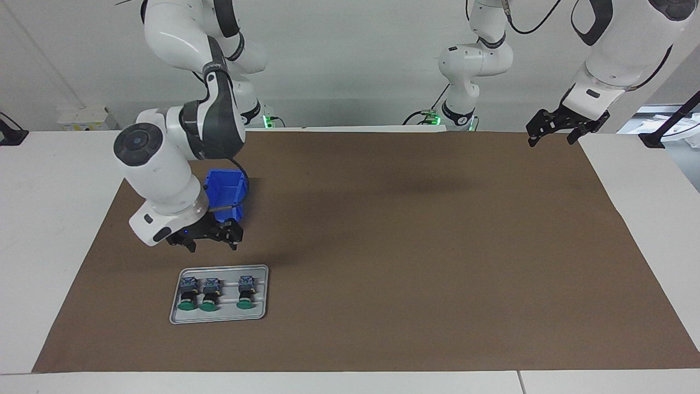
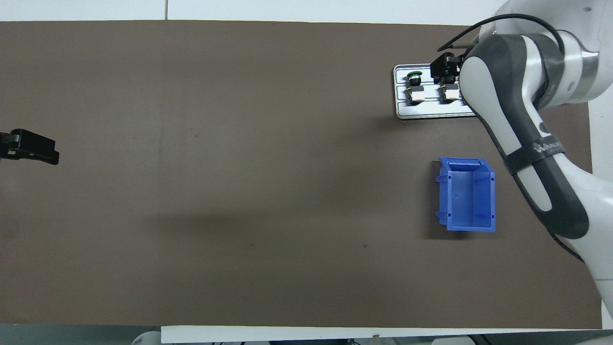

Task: Place and press button with both arms
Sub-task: 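Lift the green button from the tray and carry it toward table center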

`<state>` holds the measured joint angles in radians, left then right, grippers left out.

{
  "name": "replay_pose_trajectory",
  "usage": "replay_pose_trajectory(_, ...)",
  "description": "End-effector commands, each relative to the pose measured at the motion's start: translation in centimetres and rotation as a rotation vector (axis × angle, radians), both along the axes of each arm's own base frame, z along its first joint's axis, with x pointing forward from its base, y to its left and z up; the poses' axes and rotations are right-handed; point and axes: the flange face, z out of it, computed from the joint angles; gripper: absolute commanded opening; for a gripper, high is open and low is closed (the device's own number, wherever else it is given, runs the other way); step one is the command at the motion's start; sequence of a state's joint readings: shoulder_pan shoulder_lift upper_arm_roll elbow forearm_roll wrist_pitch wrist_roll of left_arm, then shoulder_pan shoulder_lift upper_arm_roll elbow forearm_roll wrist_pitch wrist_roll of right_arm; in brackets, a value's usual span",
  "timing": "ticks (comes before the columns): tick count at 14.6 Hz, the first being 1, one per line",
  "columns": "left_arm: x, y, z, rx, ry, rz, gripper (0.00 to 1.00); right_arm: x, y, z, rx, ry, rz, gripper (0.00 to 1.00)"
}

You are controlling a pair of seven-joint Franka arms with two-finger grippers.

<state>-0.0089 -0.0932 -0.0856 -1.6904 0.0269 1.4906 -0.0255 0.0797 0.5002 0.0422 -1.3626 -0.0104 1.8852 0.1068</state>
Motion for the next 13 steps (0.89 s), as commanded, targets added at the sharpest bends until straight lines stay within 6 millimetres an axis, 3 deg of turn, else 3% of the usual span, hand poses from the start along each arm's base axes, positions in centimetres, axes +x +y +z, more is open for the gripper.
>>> replay_pose_trajectory(1, -0.8, 0.4, 0.2, 0.015, -0.004, 0.004, 1.00, 0.5, 0.9, -2.9, 0.021, -0.012, -0.010, 0.99)
replay_pose_trajectory(7, -0.8, 0.4, 0.1, 0.015, 0.000, 0.004, 1.00, -0.1, 1.9, -9.1, 0.025, -0.040, 0.005, 0.97)
replay_pose_trajectory(13, -0.8, 0.1, 0.2, 0.014, -0.005, -0.003, 1.00, 0.1, 2.8, -12.0, 0.028, -0.069, 0.020, 0.93)
